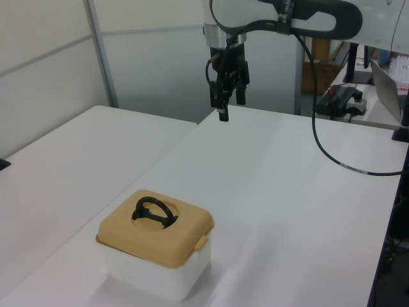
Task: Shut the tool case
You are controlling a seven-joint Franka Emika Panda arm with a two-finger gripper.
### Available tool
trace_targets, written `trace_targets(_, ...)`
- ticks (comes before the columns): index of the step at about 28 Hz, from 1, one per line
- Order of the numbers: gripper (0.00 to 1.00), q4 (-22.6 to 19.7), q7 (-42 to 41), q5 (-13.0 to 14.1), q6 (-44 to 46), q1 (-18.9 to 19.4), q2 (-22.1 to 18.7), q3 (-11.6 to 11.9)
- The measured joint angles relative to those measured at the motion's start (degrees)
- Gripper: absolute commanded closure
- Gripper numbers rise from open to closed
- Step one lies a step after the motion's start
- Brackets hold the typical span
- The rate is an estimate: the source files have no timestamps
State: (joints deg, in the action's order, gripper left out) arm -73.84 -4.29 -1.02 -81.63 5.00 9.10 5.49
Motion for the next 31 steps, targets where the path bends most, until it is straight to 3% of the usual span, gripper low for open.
trace_targets(31, 0.0, -0.54, -1.97, 0.0, 0.0, -1.27, 0.53, 1.16)
